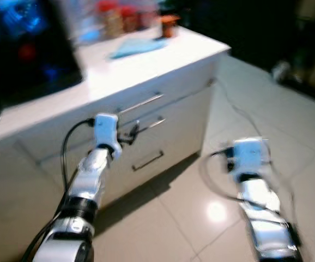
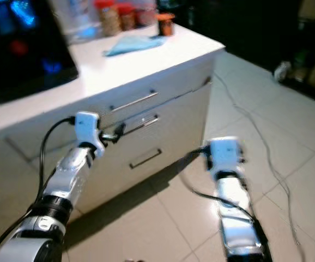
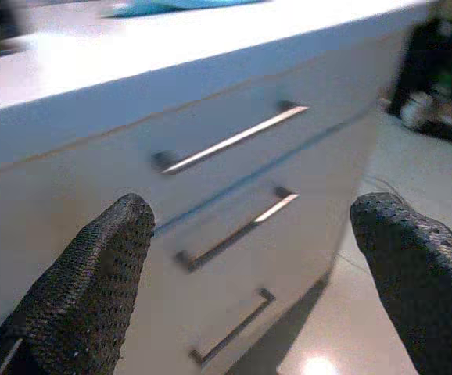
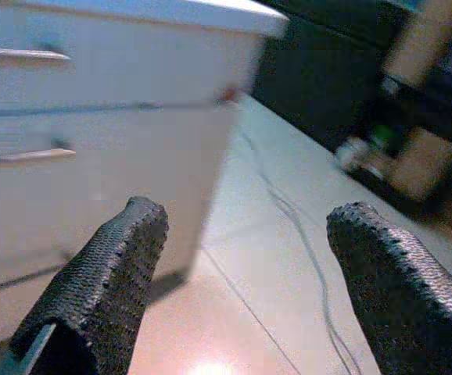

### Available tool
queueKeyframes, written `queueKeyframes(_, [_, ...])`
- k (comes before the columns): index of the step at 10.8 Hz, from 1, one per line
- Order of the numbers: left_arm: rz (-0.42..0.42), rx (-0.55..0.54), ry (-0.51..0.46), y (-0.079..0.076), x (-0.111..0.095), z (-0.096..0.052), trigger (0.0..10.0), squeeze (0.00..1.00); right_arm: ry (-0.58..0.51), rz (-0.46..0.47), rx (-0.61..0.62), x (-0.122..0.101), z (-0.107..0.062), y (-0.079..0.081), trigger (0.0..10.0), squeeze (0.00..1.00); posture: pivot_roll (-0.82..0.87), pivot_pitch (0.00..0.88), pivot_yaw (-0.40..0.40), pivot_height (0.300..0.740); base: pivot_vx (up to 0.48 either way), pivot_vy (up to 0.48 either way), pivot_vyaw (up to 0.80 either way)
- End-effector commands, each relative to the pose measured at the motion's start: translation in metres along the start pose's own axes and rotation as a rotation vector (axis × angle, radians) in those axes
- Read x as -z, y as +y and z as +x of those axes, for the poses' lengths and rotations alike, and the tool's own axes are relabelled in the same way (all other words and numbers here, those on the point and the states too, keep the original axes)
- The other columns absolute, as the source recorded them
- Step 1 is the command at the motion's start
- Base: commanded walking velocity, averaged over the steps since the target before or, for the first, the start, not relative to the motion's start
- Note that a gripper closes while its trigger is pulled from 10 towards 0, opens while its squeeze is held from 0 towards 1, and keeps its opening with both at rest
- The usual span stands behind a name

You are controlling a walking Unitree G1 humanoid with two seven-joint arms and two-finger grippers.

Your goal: Kitchen organization

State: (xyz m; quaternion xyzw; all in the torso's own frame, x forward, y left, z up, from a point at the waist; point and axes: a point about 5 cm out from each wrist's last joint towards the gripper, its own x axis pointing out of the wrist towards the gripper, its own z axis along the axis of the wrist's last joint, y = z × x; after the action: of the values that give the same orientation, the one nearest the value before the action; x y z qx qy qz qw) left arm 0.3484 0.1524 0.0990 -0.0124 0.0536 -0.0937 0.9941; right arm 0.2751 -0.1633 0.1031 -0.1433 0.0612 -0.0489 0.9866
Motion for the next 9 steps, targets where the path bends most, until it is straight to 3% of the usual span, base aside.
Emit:
queueKeyframes(1, [-0.030,-0.020,-0.008,-0.004,0.003,-0.001,10.0,0.00,-0.023,-0.016,-0.008,-0.006,0.004,-0.006,10.0,0.00,-0.07,0.000,0.024,0.740,0.000,0.000,0.80])
queueKeyframes(2, [-0.047,-0.038,-0.013,-0.006,0.005,-0.002,10.0,0.00,-0.031,-0.044,-0.035,-0.008,0.004,-0.005,10.0,0.00,-0.08,0.000,0.008,0.740,0.000,0.000,0.80])
queueKeyframes(5, [-0.095,-0.056,-0.010,-0.014,0.013,-0.003,10.0,0.00,-0.035,-0.069,-0.089,-0.008,0.010,-0.008,10.0,0.00,-0.09,0.000,-0.009,0.740,0.000,0.000,0.00])
queueKeyframes(7, [-0.053,-0.044,-0.029,-0.017,0.004,0.003,10.0,0.00,-0.025,-0.039,-0.135,-0.002,0.017,0.015,10.0,0.00,-0.03,0.000,-0.027,0.740,0.000,0.000,0.00])
queueKeyframes(8, [-0.032,-0.063,-0.044,-0.014,0.000,0.004,10.0,0.00,-0.037,-0.008,-0.161,-0.007,0.025,0.033,10.0,0.00,0.00,0.000,-0.036,0.740,0.000,0.000,0.00])
queueKeyframes(9, [-0.045,-0.090,-0.059,-0.010,-0.004,0.003,10.0,0.00,-0.087,-0.042,-0.161,-0.021,0.029,0.036,10.0,0.00,0.01,0.000,-0.034,0.740,0.000,0.000,0.80])
